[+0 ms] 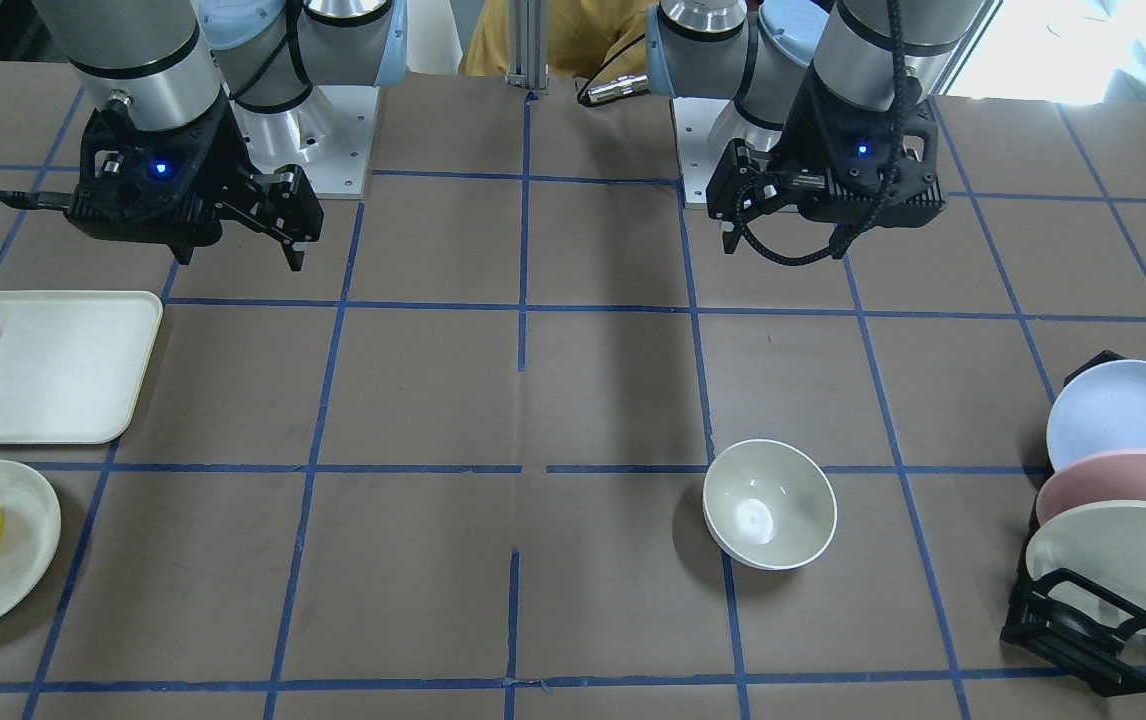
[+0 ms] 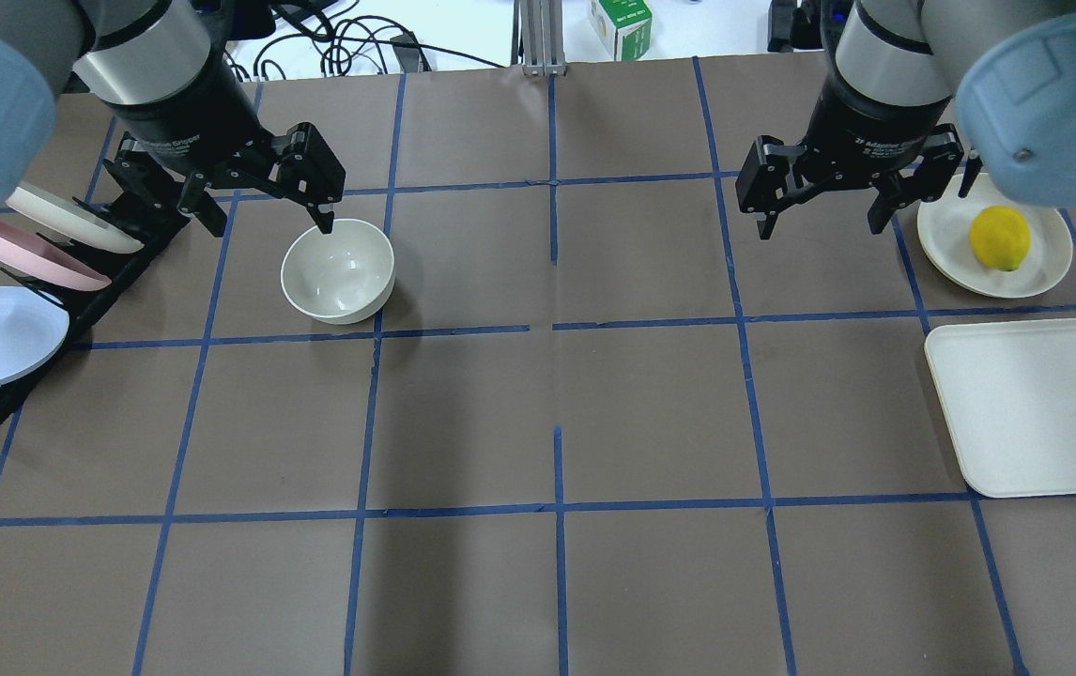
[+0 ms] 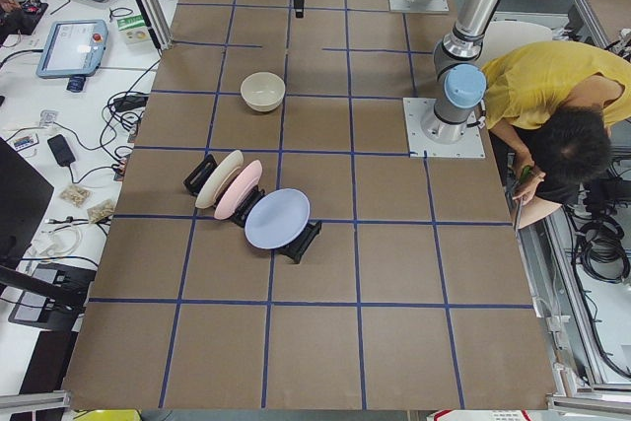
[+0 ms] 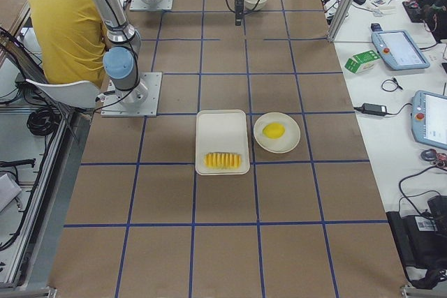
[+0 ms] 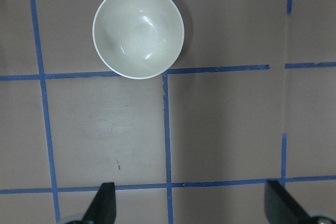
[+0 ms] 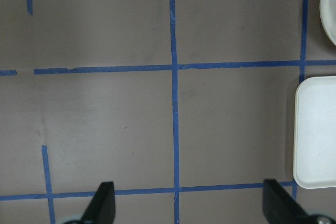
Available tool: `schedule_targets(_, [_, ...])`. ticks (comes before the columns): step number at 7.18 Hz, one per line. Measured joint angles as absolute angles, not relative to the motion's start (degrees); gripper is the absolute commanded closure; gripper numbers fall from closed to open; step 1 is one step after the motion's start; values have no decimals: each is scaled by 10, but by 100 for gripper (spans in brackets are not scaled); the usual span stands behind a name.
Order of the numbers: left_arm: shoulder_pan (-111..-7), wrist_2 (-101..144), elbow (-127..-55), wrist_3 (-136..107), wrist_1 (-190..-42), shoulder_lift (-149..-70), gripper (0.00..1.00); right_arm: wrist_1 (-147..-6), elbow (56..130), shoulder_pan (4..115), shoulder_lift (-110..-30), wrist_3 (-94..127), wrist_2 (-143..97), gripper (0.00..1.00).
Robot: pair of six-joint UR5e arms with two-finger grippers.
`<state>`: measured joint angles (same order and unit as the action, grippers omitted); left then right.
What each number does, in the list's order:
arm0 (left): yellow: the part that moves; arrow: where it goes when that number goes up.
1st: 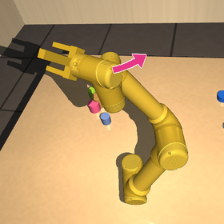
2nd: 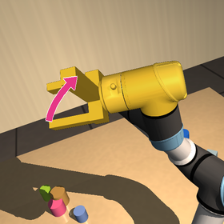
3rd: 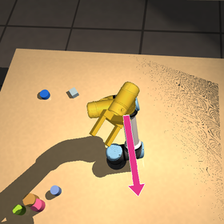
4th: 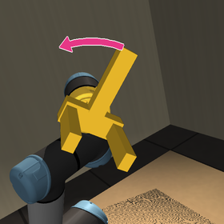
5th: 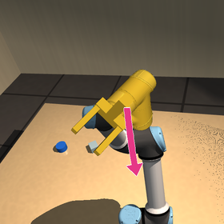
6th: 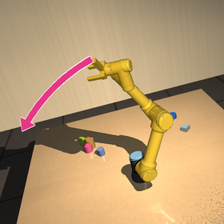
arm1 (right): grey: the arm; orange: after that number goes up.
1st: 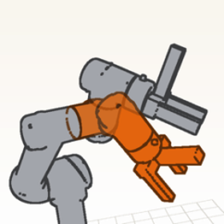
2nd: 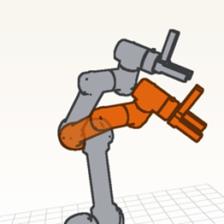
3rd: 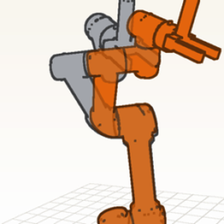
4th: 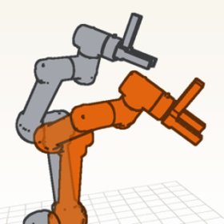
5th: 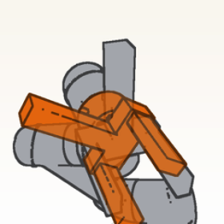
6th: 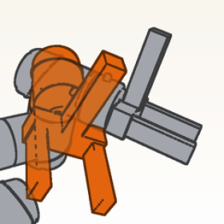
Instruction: Place bowl and put lemon in it
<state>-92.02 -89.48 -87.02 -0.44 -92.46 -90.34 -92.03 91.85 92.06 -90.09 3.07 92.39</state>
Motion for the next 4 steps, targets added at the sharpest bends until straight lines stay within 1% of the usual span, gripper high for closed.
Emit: schedule_targets(4, [-916,-897,-869,-1,-924,-908,0,-950,920,918,-894,26,925,0])
